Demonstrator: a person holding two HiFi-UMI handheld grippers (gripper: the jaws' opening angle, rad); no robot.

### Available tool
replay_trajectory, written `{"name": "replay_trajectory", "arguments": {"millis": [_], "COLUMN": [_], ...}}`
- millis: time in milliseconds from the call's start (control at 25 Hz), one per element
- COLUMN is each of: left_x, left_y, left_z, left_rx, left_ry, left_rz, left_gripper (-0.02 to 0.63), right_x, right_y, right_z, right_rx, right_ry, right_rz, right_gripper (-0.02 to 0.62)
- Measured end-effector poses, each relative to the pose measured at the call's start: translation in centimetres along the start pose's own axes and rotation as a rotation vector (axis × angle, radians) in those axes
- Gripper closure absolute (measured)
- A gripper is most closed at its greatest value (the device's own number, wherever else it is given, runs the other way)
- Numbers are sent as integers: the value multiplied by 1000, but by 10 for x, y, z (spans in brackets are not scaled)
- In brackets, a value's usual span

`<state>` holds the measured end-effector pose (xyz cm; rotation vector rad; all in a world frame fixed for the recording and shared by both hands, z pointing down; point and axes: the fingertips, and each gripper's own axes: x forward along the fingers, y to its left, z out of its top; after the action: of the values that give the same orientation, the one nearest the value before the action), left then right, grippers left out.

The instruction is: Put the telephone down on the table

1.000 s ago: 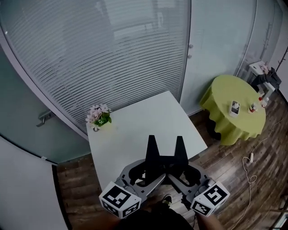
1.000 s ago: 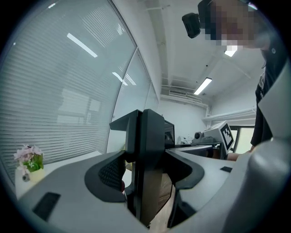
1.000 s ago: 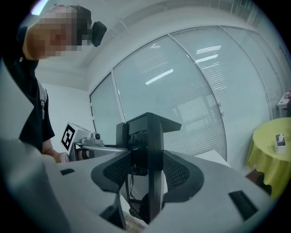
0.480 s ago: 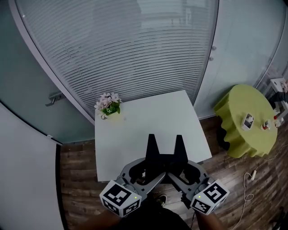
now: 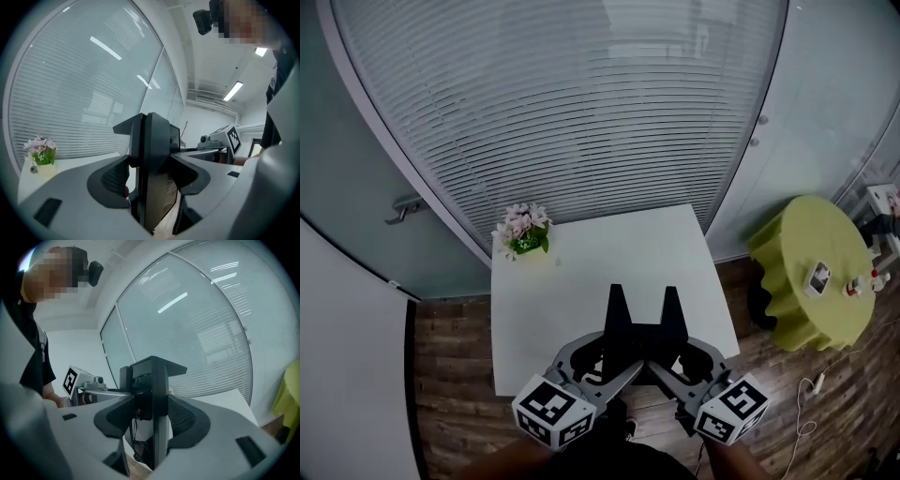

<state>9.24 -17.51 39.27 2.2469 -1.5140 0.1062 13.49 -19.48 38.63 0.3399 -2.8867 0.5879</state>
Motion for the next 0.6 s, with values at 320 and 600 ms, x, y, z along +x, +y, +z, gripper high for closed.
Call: {"name": "replay_trajectory", "arguments": {"millis": [320, 600], "left_x": [31, 47], "left_y": [64, 108], "left_z": [0, -15], "left_rx": [-59, -122], "left_ry": [20, 57], "left_rz": [-3, 13], "left_gripper": [339, 339], "right_x": [59, 99], "right_y": [-40, -66], "right_z": [0, -15], "right_rx": [28, 78], "right_ry": [67, 128], "right_rz": [-2, 7], "right_gripper": [362, 362]}}
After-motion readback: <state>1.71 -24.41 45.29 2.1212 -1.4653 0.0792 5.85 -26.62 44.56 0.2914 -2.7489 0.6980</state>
